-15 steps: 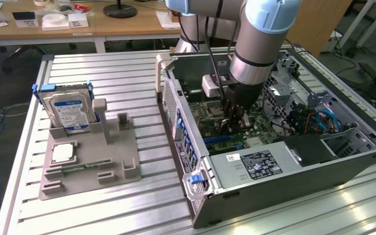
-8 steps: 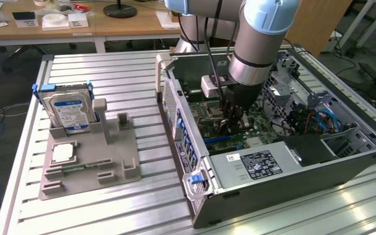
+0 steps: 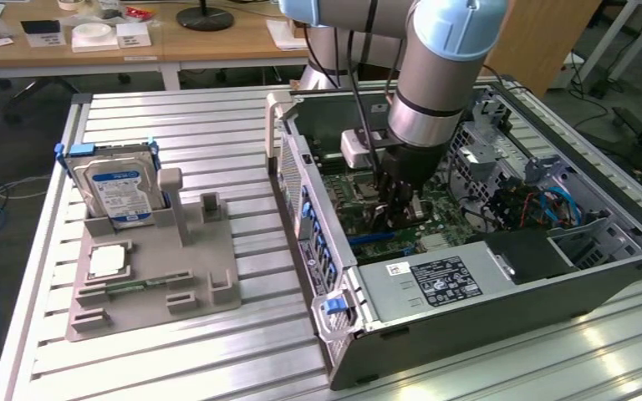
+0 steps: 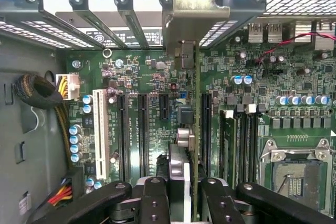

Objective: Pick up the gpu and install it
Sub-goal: 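Insert the gpu into the slot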

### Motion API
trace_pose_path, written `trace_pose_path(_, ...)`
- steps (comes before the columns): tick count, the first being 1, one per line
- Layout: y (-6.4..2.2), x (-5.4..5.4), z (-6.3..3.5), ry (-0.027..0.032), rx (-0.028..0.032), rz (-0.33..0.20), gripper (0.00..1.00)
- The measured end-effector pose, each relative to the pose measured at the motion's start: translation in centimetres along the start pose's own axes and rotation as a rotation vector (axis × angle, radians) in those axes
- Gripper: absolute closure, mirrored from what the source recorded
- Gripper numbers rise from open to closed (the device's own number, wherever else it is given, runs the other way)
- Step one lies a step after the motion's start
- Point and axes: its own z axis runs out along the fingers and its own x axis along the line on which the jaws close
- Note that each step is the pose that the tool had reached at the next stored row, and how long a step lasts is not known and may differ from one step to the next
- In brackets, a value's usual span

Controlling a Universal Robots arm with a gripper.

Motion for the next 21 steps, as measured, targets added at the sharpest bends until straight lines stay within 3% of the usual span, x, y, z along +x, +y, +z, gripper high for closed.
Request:
trace_pose_path(7,0.59,0.03,0.17,0.0001,0.0000,0.000,0.72)
trace_pose_path(21,0.80,0.05,0.80,0.0000,-0.0004,0.000,0.72)
